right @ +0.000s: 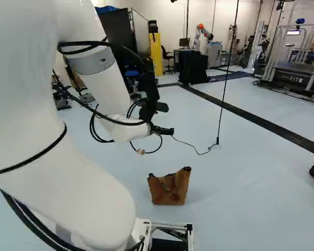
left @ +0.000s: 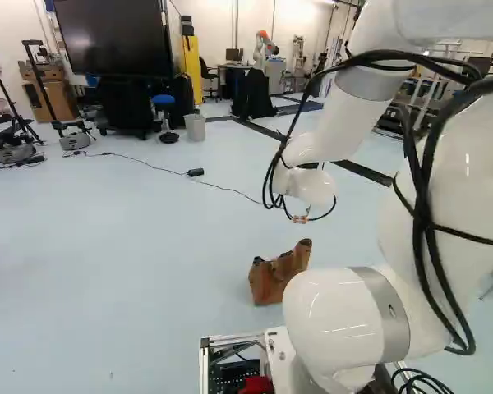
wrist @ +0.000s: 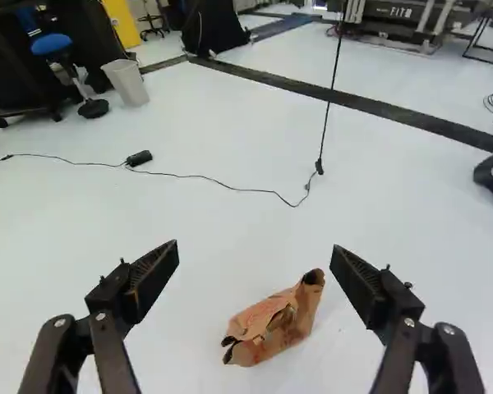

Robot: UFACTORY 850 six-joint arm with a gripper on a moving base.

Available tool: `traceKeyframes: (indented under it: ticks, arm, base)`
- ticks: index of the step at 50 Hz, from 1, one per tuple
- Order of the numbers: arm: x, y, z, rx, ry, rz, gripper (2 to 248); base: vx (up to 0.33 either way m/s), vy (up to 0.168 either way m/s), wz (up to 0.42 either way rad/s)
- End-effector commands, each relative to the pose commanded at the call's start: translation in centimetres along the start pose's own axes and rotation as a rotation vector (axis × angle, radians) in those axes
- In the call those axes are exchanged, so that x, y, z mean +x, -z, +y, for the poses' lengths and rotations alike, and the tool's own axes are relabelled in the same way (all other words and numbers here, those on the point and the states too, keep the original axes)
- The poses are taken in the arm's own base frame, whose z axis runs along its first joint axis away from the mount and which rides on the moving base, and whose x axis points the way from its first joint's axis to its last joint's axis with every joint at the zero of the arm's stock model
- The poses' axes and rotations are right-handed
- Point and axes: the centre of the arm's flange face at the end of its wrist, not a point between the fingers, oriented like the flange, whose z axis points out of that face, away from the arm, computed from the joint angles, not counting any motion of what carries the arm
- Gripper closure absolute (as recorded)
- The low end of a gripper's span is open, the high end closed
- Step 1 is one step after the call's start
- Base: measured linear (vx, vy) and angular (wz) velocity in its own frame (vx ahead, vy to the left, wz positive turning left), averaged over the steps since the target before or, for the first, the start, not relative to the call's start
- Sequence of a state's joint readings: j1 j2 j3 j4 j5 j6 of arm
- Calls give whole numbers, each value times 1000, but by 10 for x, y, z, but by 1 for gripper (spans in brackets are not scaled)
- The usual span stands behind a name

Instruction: Pick up the grocery bag from the ground

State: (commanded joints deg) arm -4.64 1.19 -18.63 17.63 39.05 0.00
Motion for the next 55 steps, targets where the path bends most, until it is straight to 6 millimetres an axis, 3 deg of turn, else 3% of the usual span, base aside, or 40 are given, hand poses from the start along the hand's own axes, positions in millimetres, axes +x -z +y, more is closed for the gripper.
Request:
traceKeyframes:
  ticks: [40, 55]
  arm:
    - [18, -64, -23, -33, -67, -216, 3]
    - [15, -91, -34, -27, -66, -340, 3]
  base:
    - [0, 0, 0]
    - [0, 0, 0]
